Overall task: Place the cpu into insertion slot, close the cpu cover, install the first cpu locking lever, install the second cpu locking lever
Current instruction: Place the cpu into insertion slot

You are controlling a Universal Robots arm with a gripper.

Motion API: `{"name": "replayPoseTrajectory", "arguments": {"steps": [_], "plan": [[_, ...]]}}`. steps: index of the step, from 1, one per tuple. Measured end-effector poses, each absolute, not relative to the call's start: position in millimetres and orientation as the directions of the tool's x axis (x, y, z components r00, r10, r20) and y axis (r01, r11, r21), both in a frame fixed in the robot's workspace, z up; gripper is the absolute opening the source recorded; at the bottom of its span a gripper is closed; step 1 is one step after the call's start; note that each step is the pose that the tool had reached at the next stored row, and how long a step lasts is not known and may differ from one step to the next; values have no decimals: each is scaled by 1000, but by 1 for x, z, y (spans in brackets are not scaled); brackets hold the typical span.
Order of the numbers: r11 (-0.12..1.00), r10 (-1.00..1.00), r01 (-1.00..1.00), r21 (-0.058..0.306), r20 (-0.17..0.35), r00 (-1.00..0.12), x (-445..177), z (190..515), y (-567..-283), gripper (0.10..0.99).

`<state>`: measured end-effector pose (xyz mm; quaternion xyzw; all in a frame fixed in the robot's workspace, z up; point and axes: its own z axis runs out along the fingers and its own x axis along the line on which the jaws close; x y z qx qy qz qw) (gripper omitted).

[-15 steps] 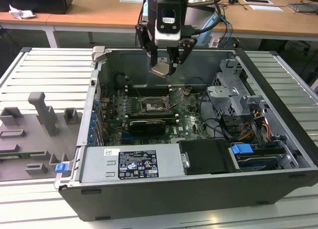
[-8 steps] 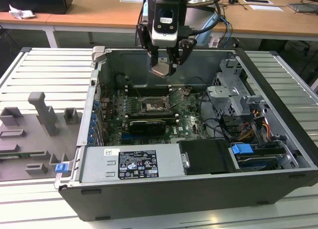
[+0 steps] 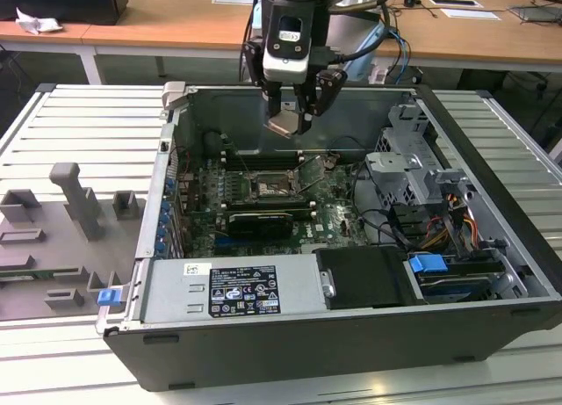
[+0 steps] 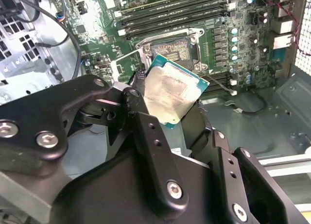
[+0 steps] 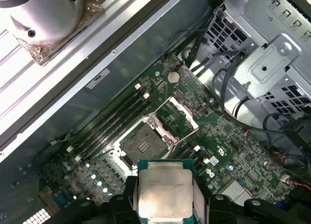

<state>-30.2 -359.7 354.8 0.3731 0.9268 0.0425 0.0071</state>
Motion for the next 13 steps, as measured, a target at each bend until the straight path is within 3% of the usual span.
{"name": "replayPoseTrajectory", "arguments": {"steps": [13], "plan": [[608, 791, 790, 84, 19, -611, -30, 353, -360, 537]]}}
